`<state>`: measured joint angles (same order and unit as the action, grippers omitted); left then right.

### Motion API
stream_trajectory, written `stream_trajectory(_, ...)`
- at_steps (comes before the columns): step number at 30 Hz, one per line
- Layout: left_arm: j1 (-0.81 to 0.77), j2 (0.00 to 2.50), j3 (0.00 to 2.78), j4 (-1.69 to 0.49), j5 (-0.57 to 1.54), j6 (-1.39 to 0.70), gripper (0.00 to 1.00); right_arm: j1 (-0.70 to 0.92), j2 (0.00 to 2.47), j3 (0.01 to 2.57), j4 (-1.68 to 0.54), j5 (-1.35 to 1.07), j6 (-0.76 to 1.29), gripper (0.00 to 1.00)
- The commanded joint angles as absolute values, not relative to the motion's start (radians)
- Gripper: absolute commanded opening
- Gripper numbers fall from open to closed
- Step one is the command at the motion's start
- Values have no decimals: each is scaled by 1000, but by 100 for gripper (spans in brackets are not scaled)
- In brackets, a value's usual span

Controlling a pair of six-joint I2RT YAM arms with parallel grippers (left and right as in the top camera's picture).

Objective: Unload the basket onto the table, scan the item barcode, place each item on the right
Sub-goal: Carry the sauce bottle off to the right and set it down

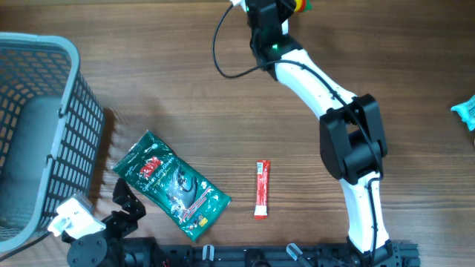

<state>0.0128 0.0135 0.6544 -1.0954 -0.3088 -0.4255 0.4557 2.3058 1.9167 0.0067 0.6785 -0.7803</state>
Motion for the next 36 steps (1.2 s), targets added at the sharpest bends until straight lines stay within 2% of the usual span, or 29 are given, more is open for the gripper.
stream_trajectory(1, 6, 6, 653, -1091, -304, -435, 100, 368, 2289, 2012, -81, 910, -780, 31)
stream_trajectory(3, 6, 6, 653, -1091, -304, -435, 100, 299, 2262, 2012, -202, 962, -710, 30)
stream_trajectory(7, 6, 6, 653, -1091, -304, -435, 100, 116, 2238, 2011, -538, 903, -487, 28)
stream_trajectory(10, 6, 6, 653, -1091, -304, -435, 100, -65, 2238, 2000, -742, 719, -296, 26)
stream_trajectory(12, 6, 6, 653, -1091, -304, -435, 100, -174, 2239, 2000, -804, 593, -240, 23)
stream_trajectory(14, 6, 6, 653, -1091, -304, -435, 100, -310, 2241, 1984, -818, 516, -202, 23)
stream_trajectory(18, 6, 6, 653, -1091, -304, -435, 100, -473, 2252, 1971, -805, 408, -176, 24)
stream_trajectory(22, 6, 6, 653, -1091, -304, -435, 100, -595, 2258, 1971, -776, 282, -100, 33)
stream_trajectory(23, 6, 6, 653, -1091, -304, -435, 100, -616, 2262, 1971, -767, 282, -79, 40)
stream_trajectory(25, 6, 6, 653, -1091, -304, -435, 100, -642, 2267, 1971, -759, 281, -31, 61)
stream_trajectory(27, 6, 6, 653, -1091, -304, -435, 100, -661, 2267, 1972, -759, 228, 19, 93)
stream_trajectory(28, 6, 6, 653, -1091, -304, -435, 100, -667, 2267, 1982, -772, 189, 60, 100)
stream_trajectory(33, 6, 6, 654, -1091, -304, -435, 100, -664, 2177, 1998, -801, 78, 197, 100)
stream_trajectory(36, 6, 6, 653, -1091, -304, -435, 100, -648, 2070, 1998, -807, 62, 182, 100)
